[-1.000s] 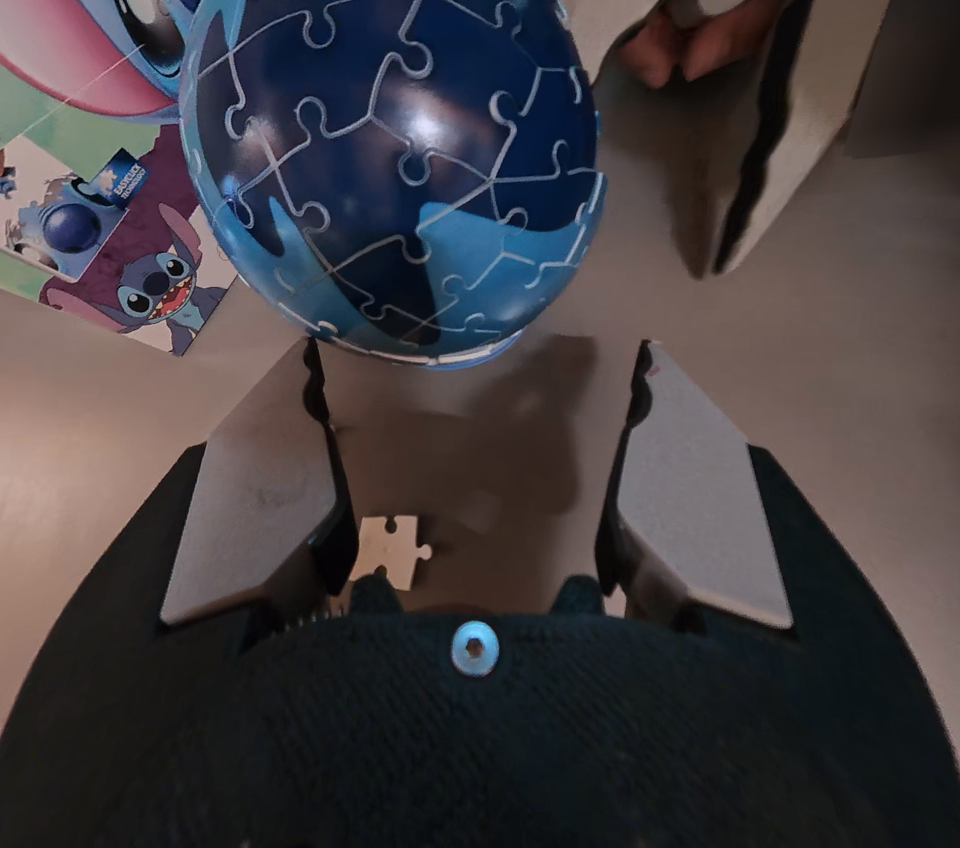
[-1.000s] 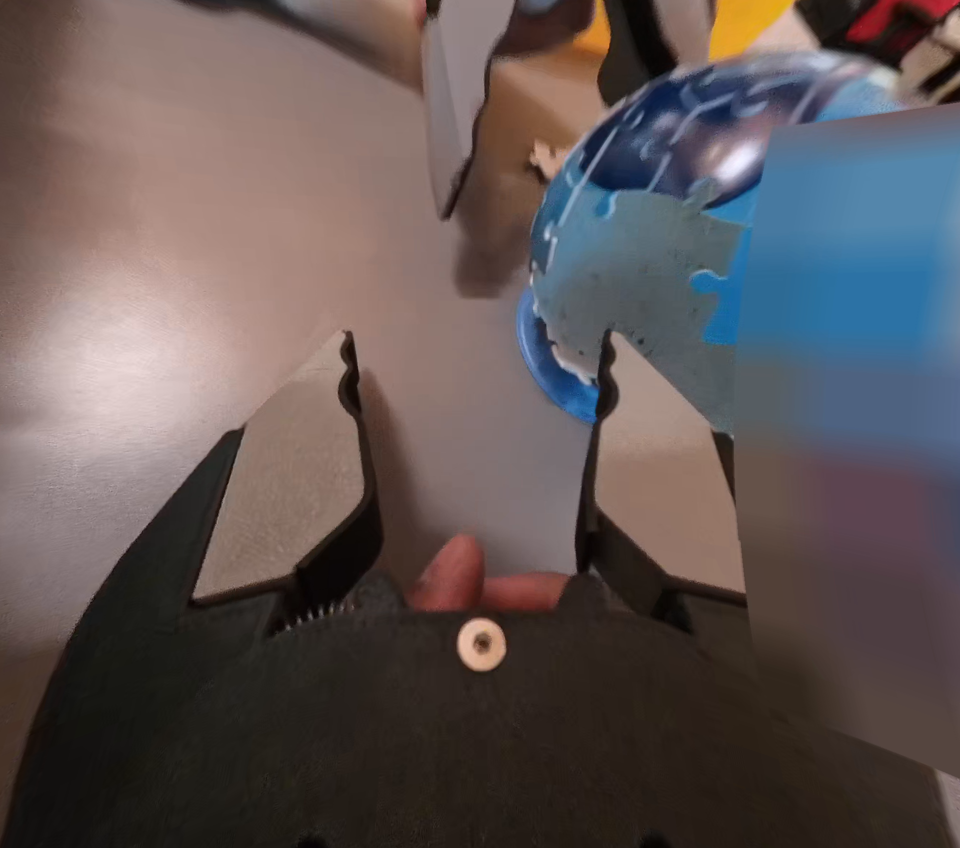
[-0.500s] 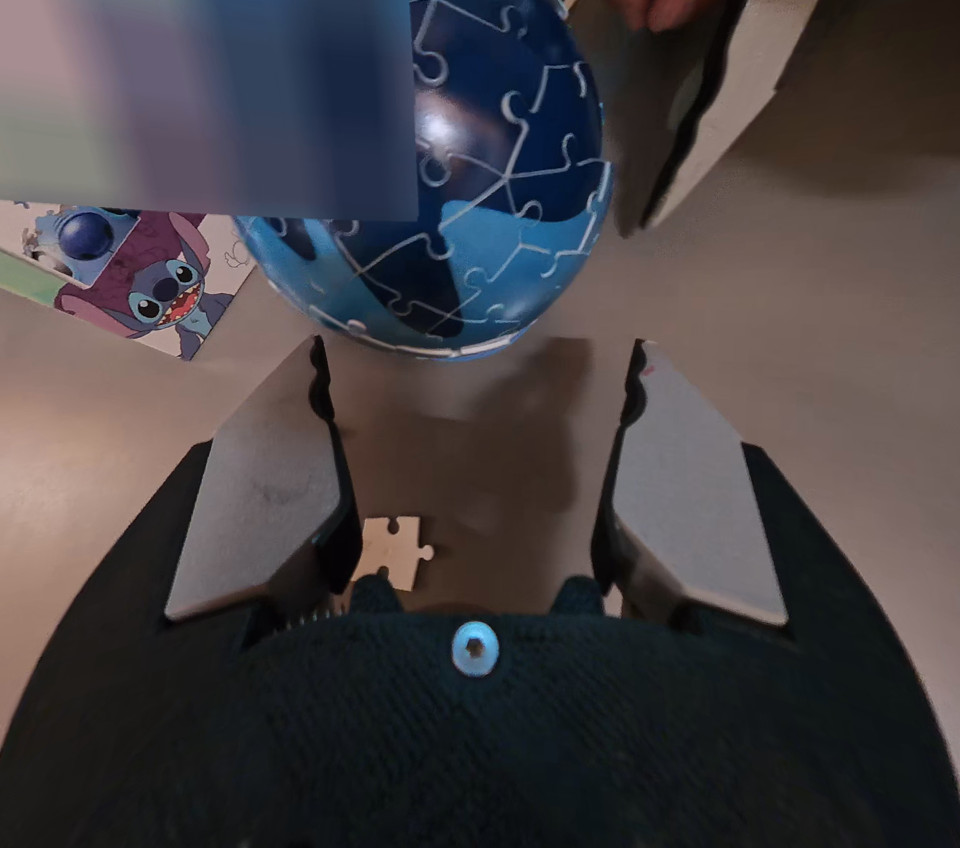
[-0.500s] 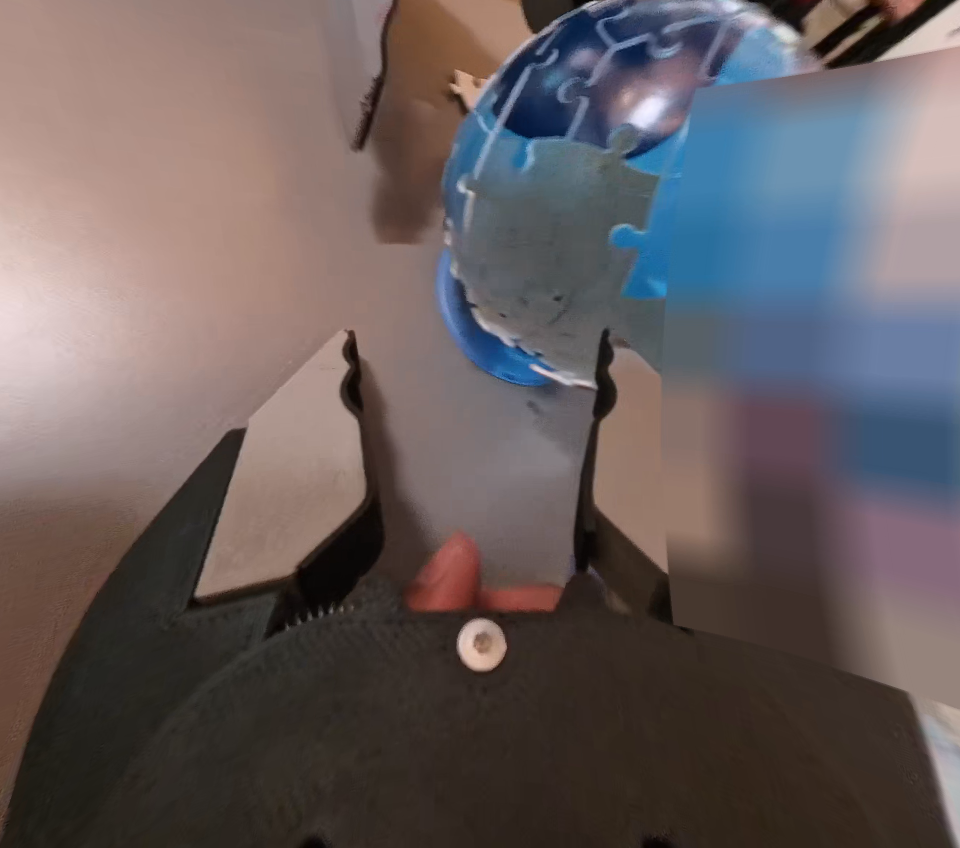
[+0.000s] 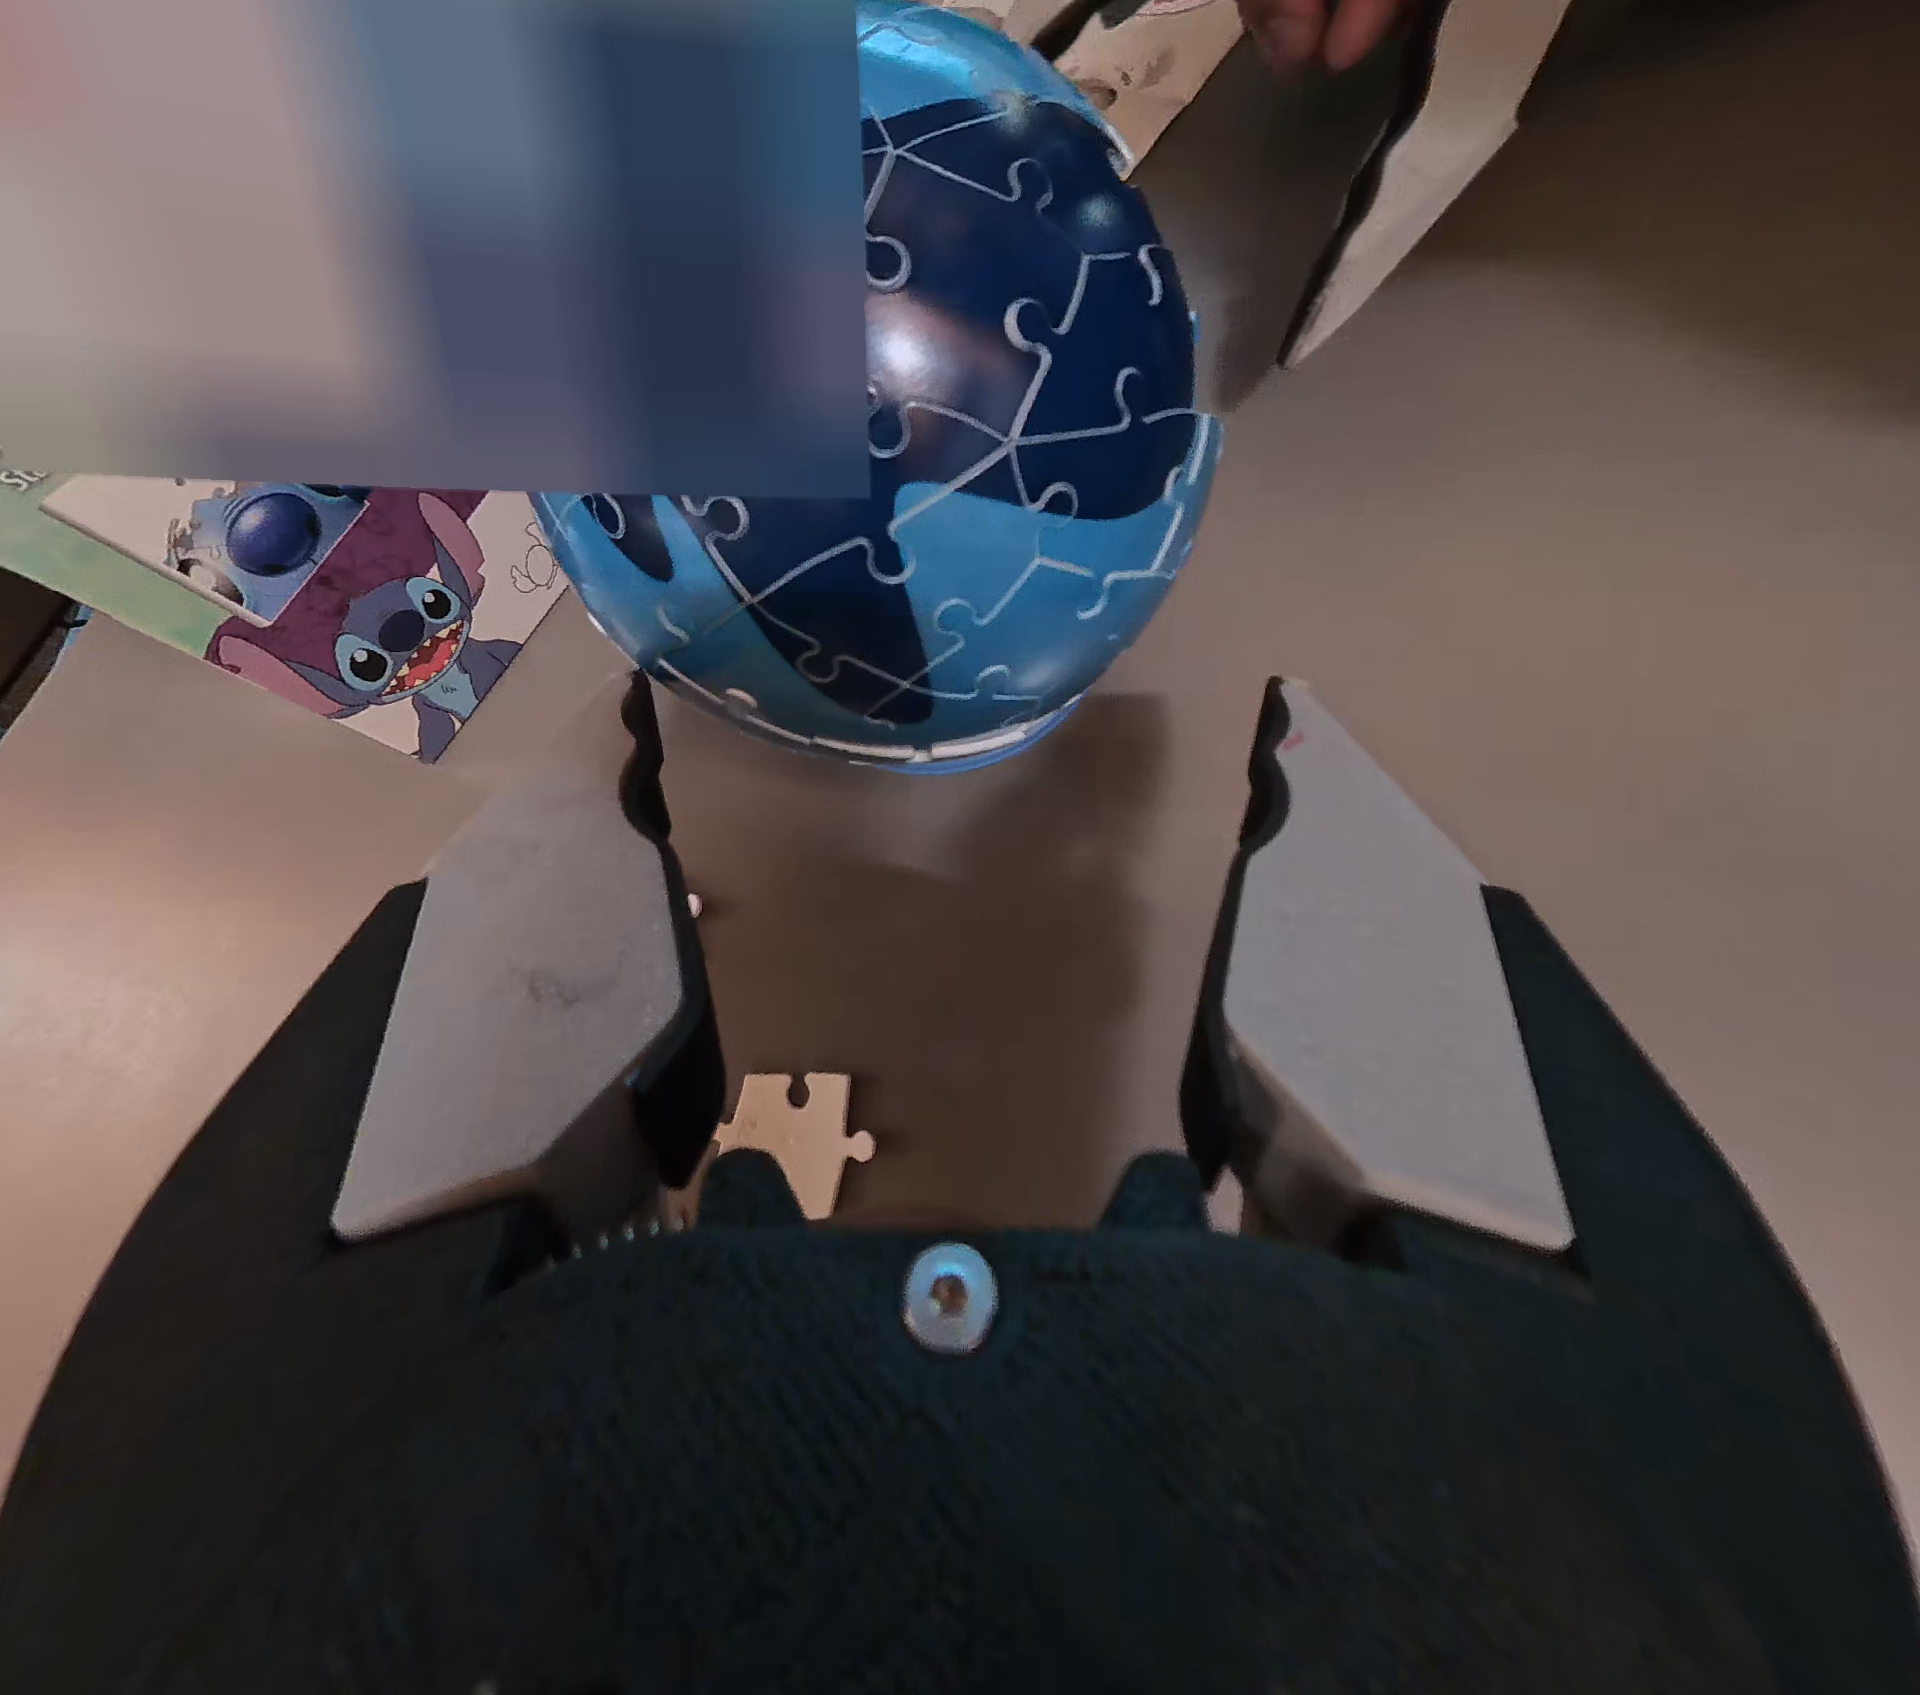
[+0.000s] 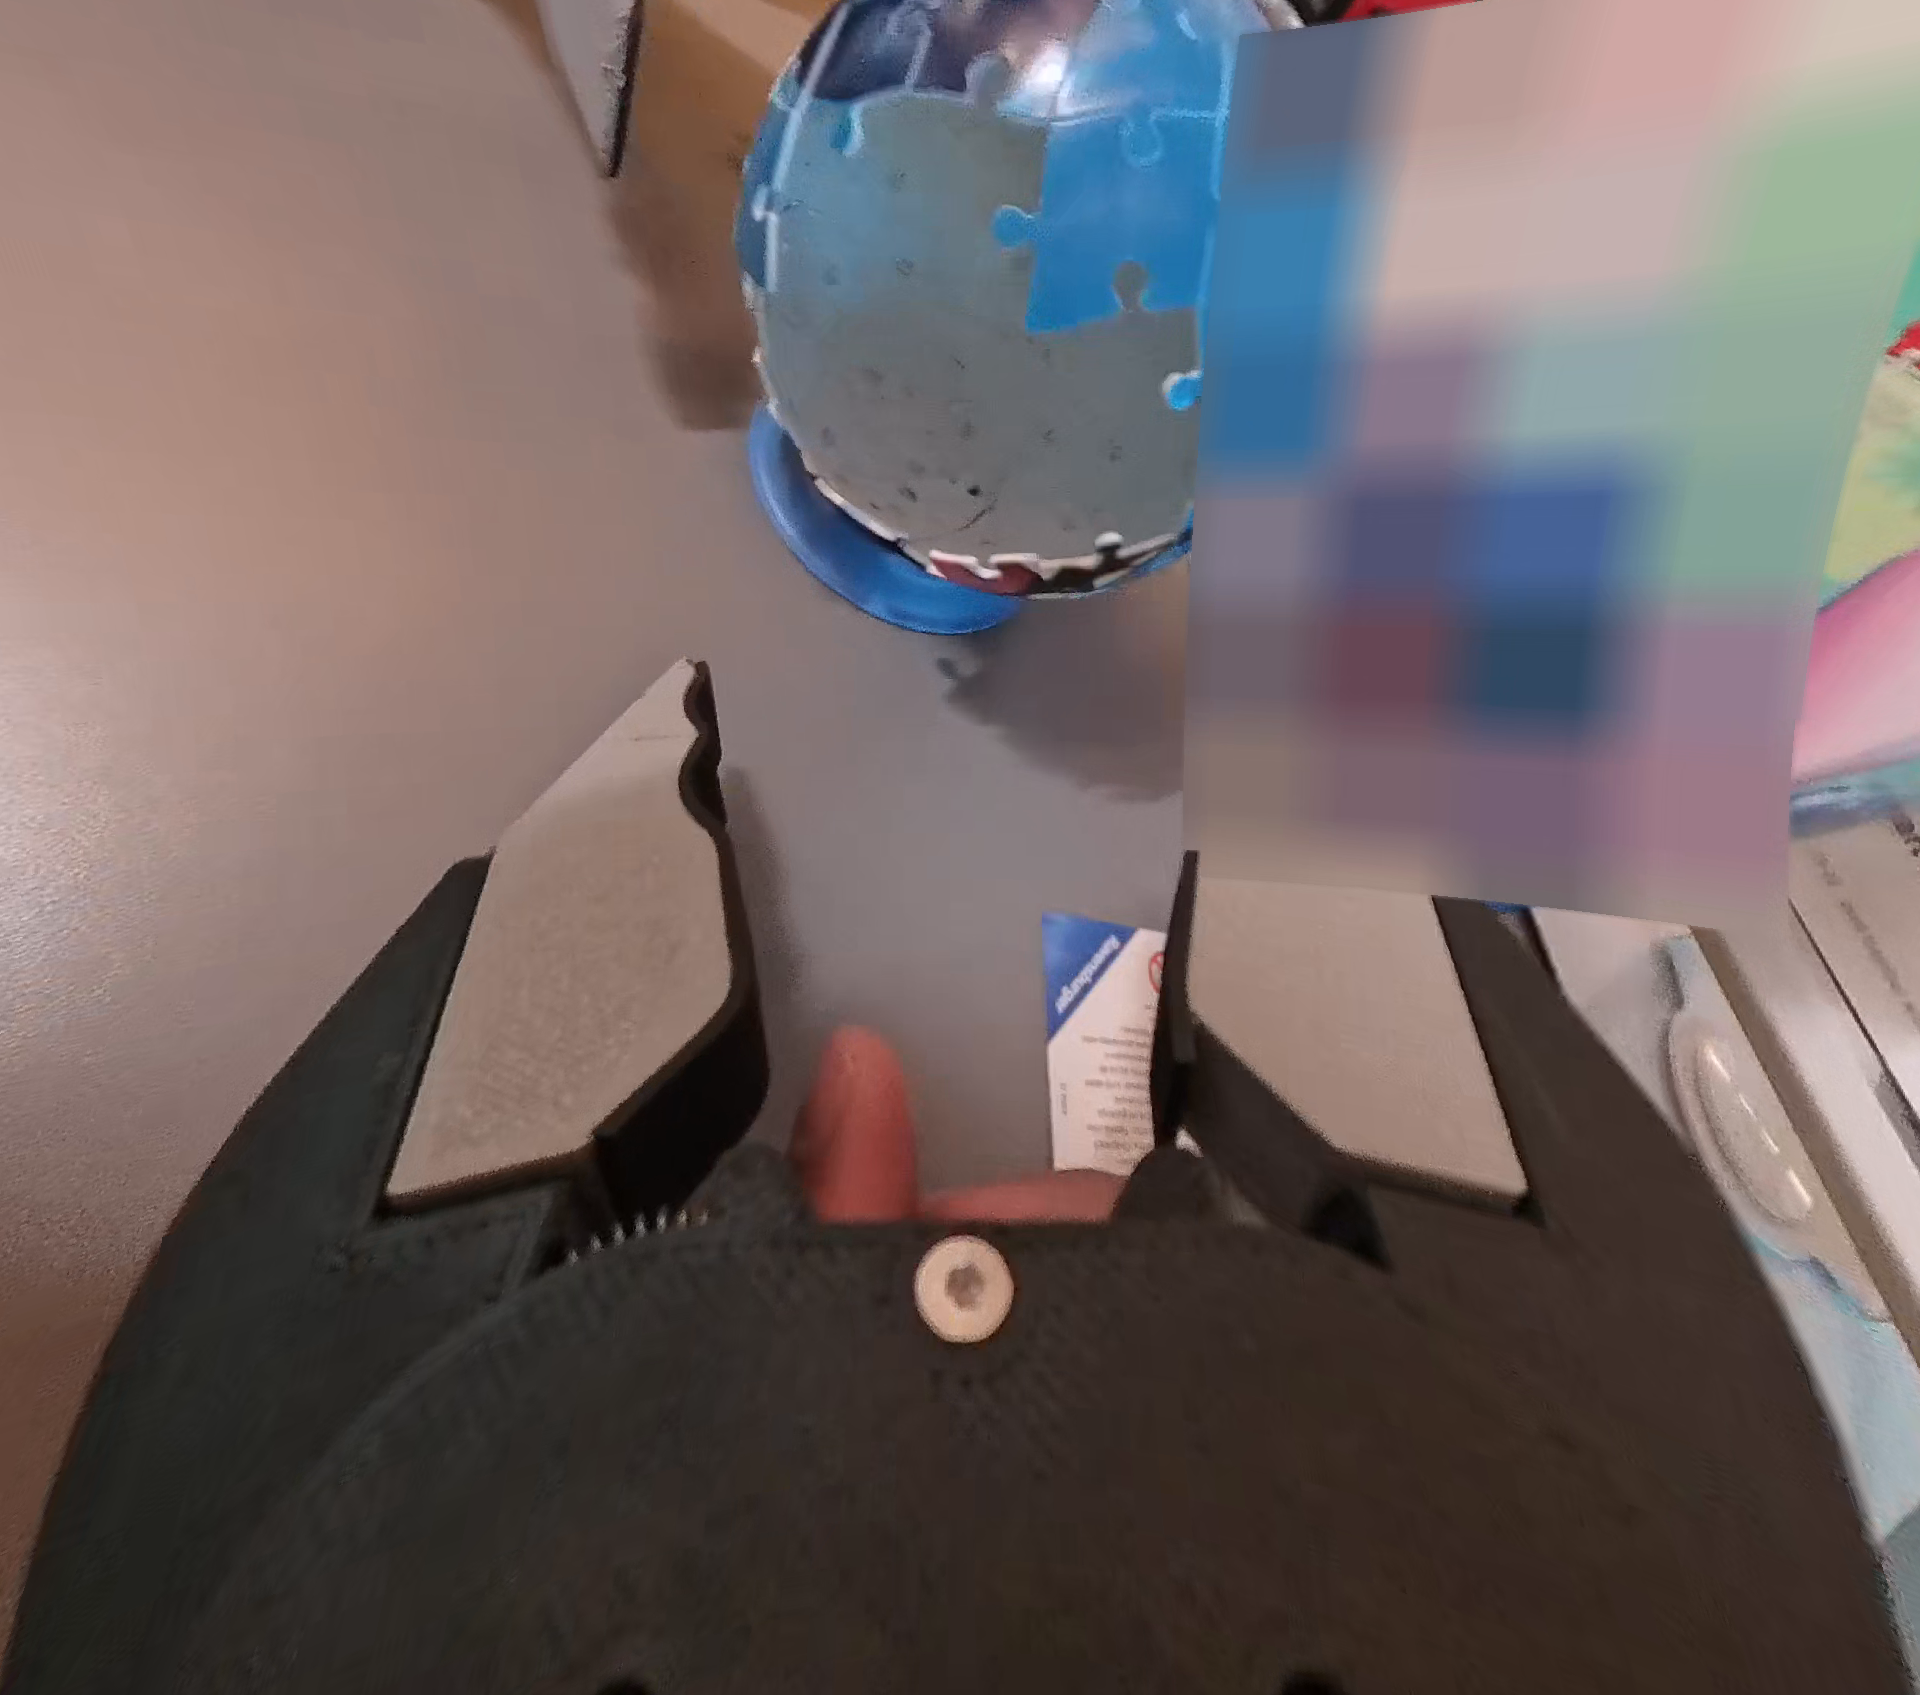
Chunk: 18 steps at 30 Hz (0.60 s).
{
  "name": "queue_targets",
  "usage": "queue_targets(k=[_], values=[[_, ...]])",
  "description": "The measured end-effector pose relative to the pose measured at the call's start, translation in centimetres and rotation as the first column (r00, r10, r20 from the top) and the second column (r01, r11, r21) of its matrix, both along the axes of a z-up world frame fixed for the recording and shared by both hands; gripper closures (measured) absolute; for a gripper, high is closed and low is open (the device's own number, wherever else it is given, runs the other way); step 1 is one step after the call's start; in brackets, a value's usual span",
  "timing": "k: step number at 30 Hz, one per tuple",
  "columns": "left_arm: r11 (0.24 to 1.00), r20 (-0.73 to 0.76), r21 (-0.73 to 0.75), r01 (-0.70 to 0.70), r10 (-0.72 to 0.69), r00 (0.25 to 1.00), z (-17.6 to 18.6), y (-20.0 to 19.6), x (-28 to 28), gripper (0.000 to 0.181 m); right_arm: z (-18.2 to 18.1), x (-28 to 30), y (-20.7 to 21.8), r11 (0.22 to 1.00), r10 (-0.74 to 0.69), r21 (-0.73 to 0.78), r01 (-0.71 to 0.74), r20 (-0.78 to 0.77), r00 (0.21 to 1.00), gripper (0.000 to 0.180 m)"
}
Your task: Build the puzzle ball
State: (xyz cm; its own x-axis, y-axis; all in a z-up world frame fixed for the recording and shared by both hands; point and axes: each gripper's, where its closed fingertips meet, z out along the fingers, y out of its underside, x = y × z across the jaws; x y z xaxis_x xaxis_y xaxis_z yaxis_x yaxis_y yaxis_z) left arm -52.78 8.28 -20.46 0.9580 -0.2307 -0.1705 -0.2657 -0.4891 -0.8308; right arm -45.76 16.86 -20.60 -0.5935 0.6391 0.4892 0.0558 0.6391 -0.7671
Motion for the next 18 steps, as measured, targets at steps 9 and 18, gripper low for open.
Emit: queue_targets(k=[9,18], values=[[1.0,0.019,-0.007,-0.019,0.019,1.0,-0.4,0.1,0.0,0.069,1.9,-0.5,-0.4,0.946,0.045,-0.323,-0.017,0.079,0.996,0.084],[0.999,0.216,-0.012,-0.034,0.036,0.976,-0.5,0.6,0.5,0.065,2.3,-3.8,-0.4,0.826,0.114,-0.563,0.044,0.241,0.964,0.081]])
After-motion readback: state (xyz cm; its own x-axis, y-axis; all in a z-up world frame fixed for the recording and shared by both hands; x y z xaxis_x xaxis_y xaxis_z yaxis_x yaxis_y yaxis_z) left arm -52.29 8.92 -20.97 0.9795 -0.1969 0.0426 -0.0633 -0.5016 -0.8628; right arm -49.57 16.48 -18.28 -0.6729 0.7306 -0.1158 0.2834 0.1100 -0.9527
